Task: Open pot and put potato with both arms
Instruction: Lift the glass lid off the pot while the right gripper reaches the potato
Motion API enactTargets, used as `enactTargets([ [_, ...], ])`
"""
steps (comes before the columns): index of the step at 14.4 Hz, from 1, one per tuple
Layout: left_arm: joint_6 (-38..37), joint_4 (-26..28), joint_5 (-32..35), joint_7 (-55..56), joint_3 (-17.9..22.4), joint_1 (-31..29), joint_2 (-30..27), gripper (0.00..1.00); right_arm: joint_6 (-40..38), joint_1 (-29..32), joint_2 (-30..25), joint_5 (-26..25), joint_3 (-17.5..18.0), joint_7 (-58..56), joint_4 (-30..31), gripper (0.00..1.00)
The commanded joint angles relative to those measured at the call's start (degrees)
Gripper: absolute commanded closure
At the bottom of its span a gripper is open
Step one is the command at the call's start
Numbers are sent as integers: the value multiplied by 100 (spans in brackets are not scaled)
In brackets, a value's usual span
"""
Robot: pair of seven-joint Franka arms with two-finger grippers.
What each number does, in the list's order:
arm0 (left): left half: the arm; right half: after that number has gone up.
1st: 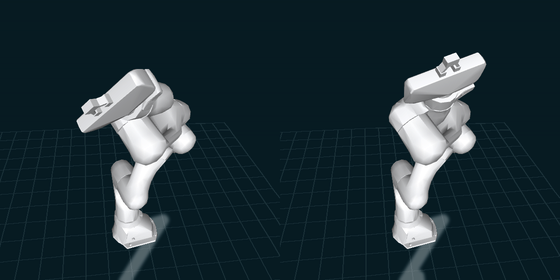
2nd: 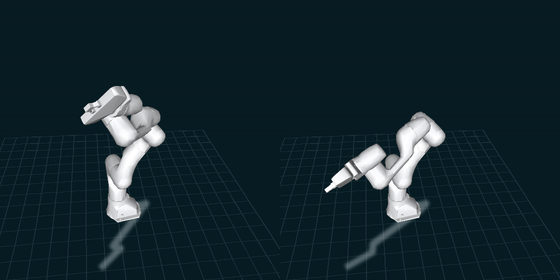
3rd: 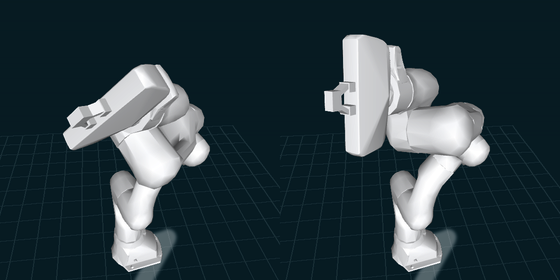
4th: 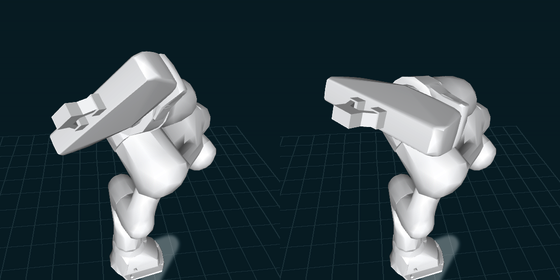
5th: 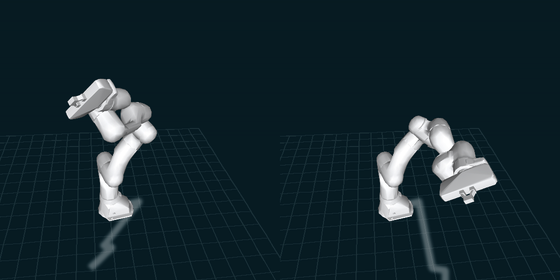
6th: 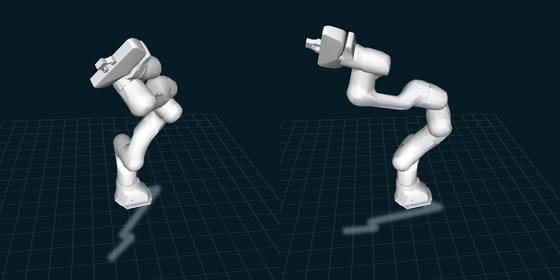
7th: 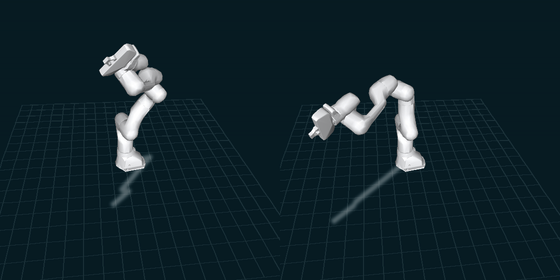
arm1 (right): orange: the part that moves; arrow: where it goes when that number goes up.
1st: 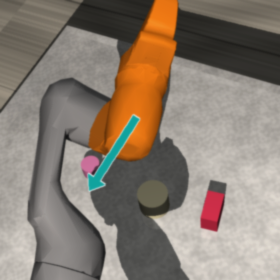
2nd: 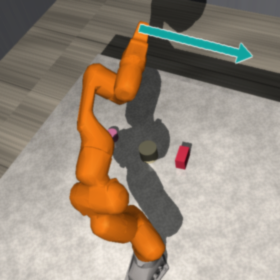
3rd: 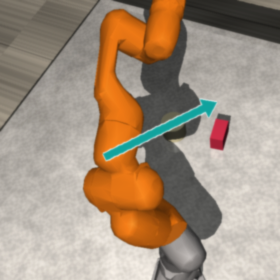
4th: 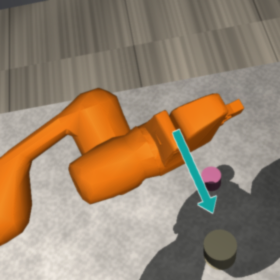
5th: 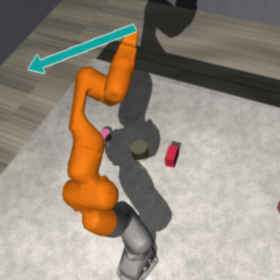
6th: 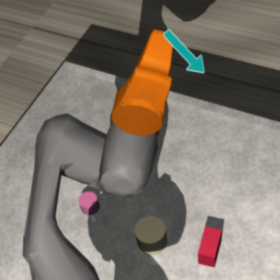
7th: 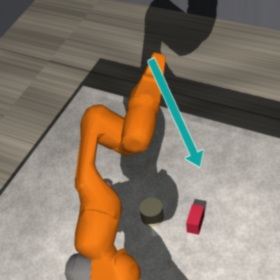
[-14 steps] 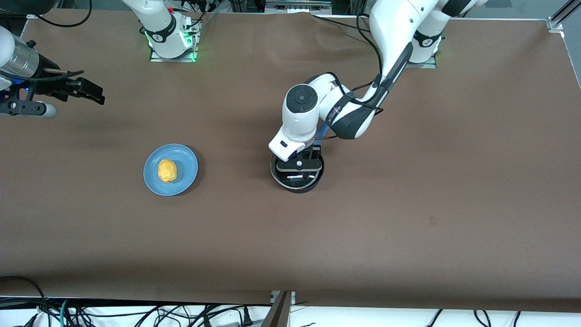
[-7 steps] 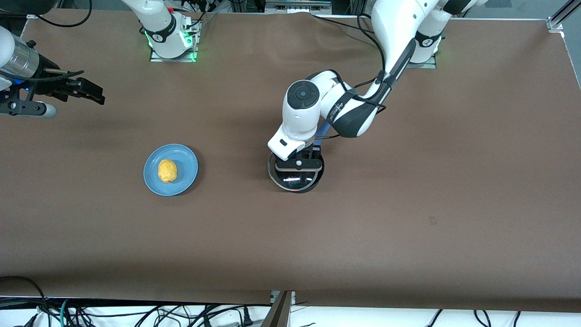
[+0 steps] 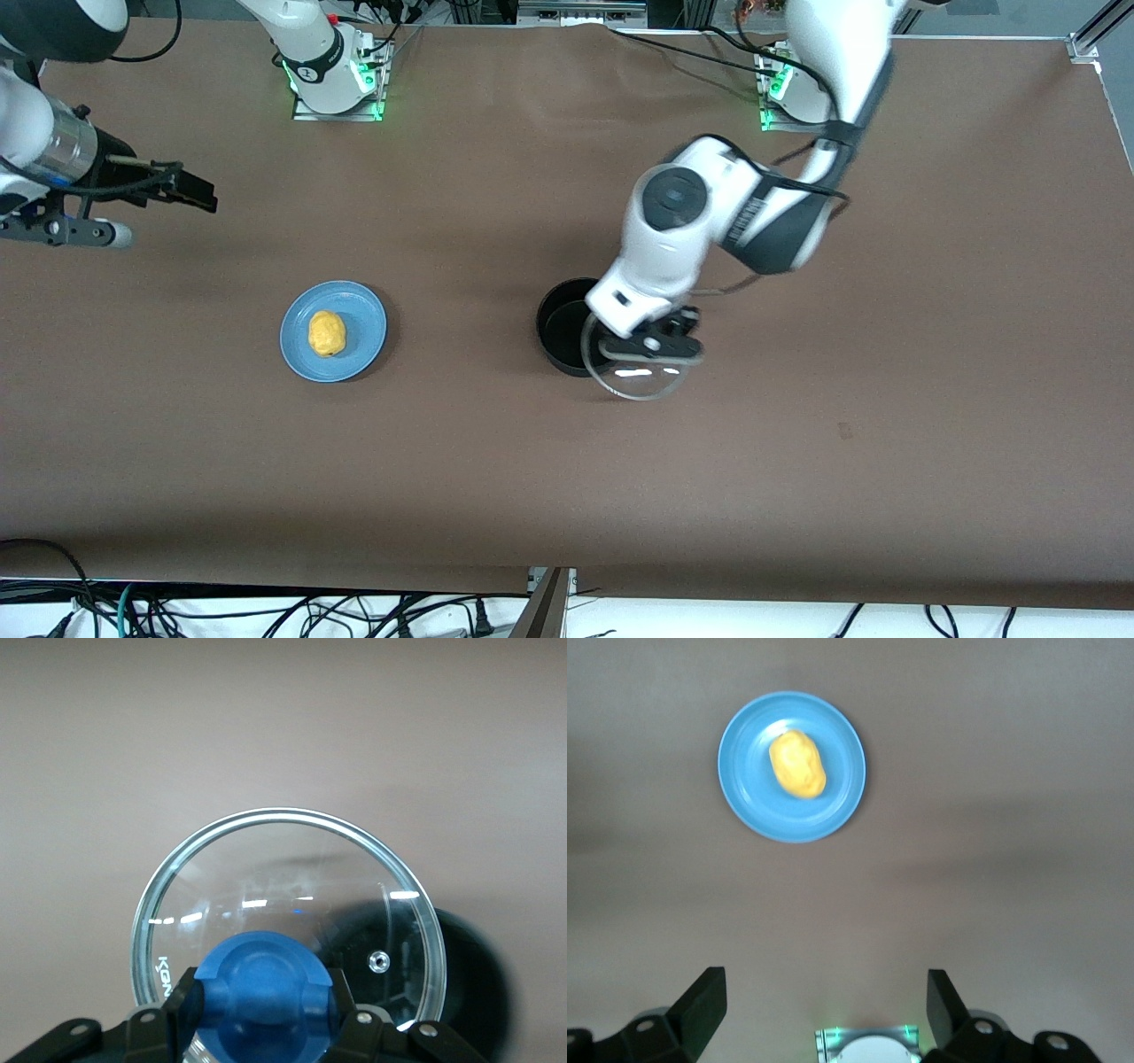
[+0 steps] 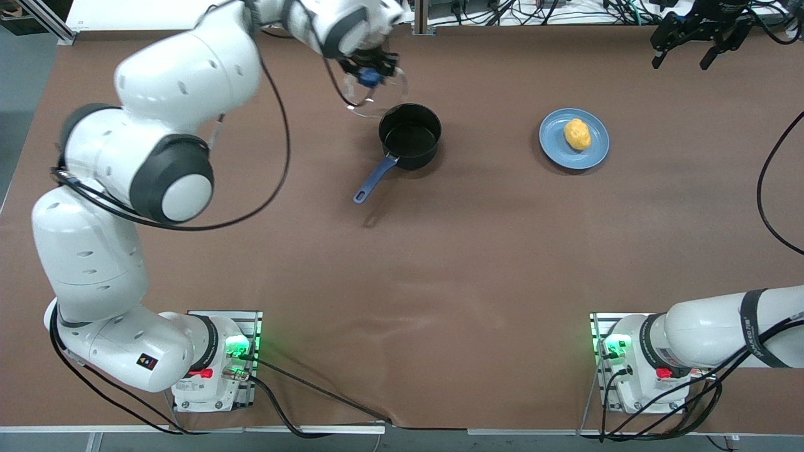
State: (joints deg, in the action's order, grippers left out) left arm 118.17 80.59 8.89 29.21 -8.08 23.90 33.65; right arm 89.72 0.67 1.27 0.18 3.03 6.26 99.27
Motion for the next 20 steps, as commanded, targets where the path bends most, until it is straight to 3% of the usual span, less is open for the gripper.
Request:
enactTargets([
  [1, 40, 746, -606, -1850, 585, -359, -570, 43, 168, -5, 775, -53, 13, -405, -575, 0],
  [5, 232, 1431, -1056, -4015, 1561, -676, -790, 45, 1291, -172, 1646, -62, 31, -792, -453, 0],
  [8, 960, 2169, -1310, -5404, 2256, -878, -799, 44, 2720, -303, 1885, -71, 31, -960, 483, 0],
  [11, 1656, 2759, -1758, -6513, 2599, -1071, -799, 44, 4610, -471, 1990, -62, 31, -960, 1715, 0],
  [13, 1674, 2997, -2249, -6883, 2688, -1203, -755, 43, 5369, -462, 2323, -80, 31, -1048, 1911, 0],
  [15, 1788, 3138, -2418, -7077, 2715, -1326, -694, 43, 5617, -462, 2578, -80, 22, -1057, 1911, 0],
  [16, 1928, 3243, -2427, -7113, 2715, -1370, -659, 43, 5670, -462, 2623, -80, 13, -1057, 1912, 7],
  [17, 2112, 3348, -2436, -7105, 2715, -1397, -606, 43, 5619, -462, 2615, -80, 13, -1057, 1877, 45],
  [18, 2279, 3419, -2471, -7105, 2715, -1388, -571, 43, 5592, -462, 2597, -80, 13, -1048, 1894, 70],
  [19, 2307, 3420, -2558, -7105, 2715, -1388, -501, 42, 5496, -462, 2580, -80, 13, -1048, 1868, 80],
  [20, 2281, 3420, -2655, -7096, 2715, -1388, -491, 27, 5356, -462, 2536, -80, 13, -1048, 1841, 80],
])
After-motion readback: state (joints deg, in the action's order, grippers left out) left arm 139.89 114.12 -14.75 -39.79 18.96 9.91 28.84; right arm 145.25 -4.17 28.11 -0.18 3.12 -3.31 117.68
